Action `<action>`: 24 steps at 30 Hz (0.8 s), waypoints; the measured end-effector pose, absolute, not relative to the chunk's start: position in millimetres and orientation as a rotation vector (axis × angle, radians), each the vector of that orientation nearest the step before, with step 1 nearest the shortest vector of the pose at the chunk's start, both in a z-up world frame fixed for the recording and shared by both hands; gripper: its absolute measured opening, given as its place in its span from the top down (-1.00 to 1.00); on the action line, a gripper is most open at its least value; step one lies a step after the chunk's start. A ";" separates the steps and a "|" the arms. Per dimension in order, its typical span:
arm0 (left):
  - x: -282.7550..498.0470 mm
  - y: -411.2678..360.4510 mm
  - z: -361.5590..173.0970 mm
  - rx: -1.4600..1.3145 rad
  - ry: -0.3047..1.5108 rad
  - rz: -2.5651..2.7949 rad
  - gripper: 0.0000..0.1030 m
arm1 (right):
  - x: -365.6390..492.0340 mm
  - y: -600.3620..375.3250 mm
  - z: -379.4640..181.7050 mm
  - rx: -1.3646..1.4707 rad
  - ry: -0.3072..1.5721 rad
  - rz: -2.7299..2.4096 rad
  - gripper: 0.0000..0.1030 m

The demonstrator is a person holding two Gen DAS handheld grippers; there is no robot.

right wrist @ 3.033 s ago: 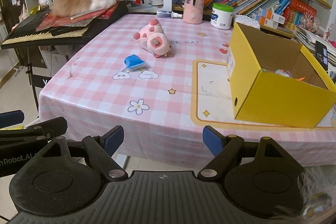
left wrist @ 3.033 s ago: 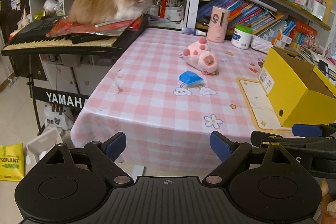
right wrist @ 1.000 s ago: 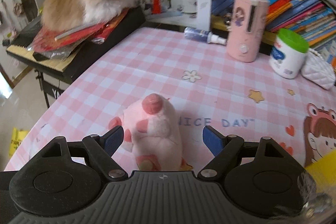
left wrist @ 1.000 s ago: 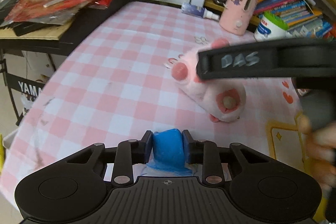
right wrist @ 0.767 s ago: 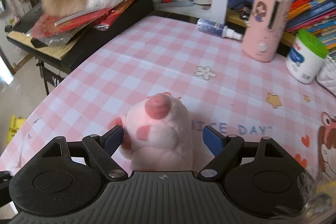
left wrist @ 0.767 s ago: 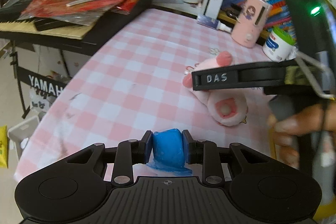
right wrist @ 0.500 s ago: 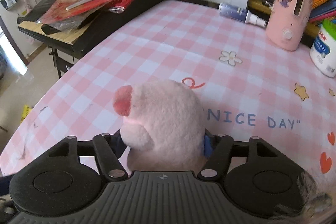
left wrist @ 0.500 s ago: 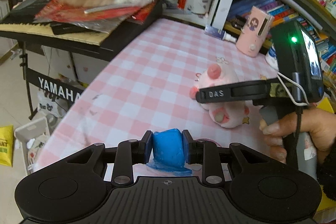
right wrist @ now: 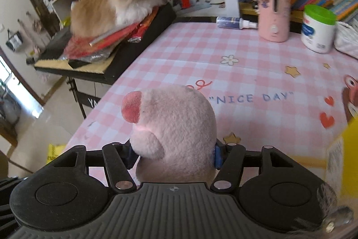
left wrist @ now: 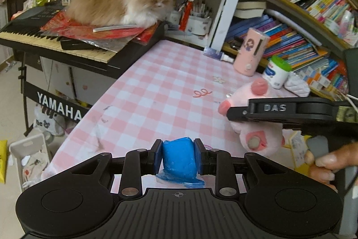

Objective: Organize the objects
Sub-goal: 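Carry the blue toy in the left tool while the right tool carries the pig to the yellow box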

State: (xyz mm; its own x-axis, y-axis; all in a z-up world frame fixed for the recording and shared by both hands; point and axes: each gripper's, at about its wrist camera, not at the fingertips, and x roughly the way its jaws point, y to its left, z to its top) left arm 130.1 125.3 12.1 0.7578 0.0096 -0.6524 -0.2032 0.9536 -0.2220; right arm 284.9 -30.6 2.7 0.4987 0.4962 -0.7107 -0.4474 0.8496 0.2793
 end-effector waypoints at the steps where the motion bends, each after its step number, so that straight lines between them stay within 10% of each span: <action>1: 126.1 124.5 12.1 -0.293 0.703 0.109 0.47 | 278.9 -35.3 5.3 0.076 0.875 0.565 -0.14; 24: 20.7 103.6 7.8 -0.196 0.728 -0.065 0.47 | 91.7 -84.0 2.8 0.105 0.840 0.316 -0.14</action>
State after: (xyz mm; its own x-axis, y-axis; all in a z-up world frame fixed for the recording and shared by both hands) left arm 20.7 103.6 7.8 0.7454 -0.1272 -0.6544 -0.0088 0.9797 -0.2004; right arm 91.7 -84.0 2.8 0.6243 0.3158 -0.7145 -0.2334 0.9483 0.2152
